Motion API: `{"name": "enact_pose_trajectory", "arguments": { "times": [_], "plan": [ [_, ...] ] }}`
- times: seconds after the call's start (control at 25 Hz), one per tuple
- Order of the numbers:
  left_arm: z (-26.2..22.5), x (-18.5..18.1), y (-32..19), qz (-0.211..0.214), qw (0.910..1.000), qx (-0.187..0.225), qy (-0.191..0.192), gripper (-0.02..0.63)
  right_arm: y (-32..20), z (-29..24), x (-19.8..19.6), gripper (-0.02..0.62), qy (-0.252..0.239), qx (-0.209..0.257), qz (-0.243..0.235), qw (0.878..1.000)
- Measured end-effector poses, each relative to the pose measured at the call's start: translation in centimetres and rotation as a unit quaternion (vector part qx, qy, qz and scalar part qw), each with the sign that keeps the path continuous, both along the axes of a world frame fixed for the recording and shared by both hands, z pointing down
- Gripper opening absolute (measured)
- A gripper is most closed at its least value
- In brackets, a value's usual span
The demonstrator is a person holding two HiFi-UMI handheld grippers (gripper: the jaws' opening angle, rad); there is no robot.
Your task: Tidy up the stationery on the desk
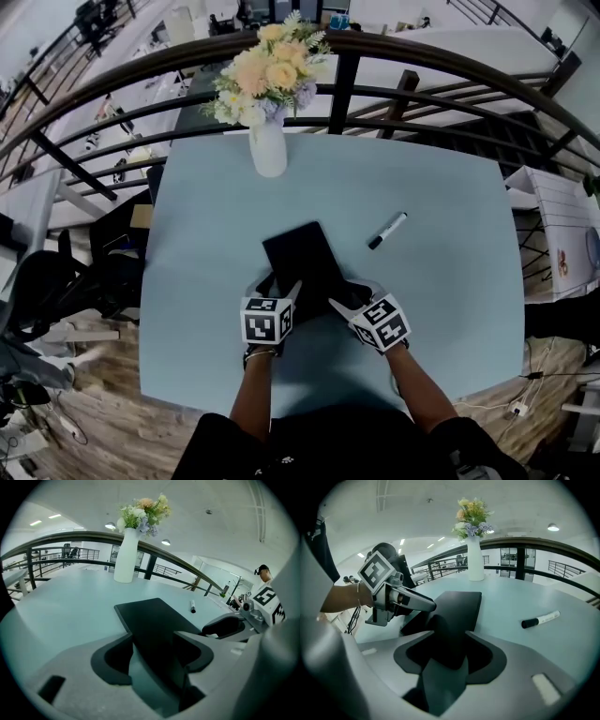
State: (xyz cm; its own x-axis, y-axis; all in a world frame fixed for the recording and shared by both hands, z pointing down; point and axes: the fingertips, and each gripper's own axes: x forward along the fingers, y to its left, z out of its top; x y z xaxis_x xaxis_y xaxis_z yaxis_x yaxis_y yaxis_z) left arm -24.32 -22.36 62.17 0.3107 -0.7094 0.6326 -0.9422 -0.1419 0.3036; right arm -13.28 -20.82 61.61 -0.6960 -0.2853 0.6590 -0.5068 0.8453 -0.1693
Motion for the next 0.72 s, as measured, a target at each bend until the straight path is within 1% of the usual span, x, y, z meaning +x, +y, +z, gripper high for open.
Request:
{"name": "enact_pose_trajectory", "arguments": {
  "times": [0.28, 0.72],
  "plan": [
    [0.2, 0.9, 0.8, 0.006, 1.0, -0.005, 0.005, 0.242, 1.2, 0.2, 0.9, 0.202, 0.01, 0.0, 0.001, 1.0],
    [0.1, 3.0, 3.2, 0.025, 0.9996, -0.013, -0.001, 0.238, 4.9, 0.1, 2.7, 0.199, 0.017, -0.009, -0.001, 1.0]
  ]
}}
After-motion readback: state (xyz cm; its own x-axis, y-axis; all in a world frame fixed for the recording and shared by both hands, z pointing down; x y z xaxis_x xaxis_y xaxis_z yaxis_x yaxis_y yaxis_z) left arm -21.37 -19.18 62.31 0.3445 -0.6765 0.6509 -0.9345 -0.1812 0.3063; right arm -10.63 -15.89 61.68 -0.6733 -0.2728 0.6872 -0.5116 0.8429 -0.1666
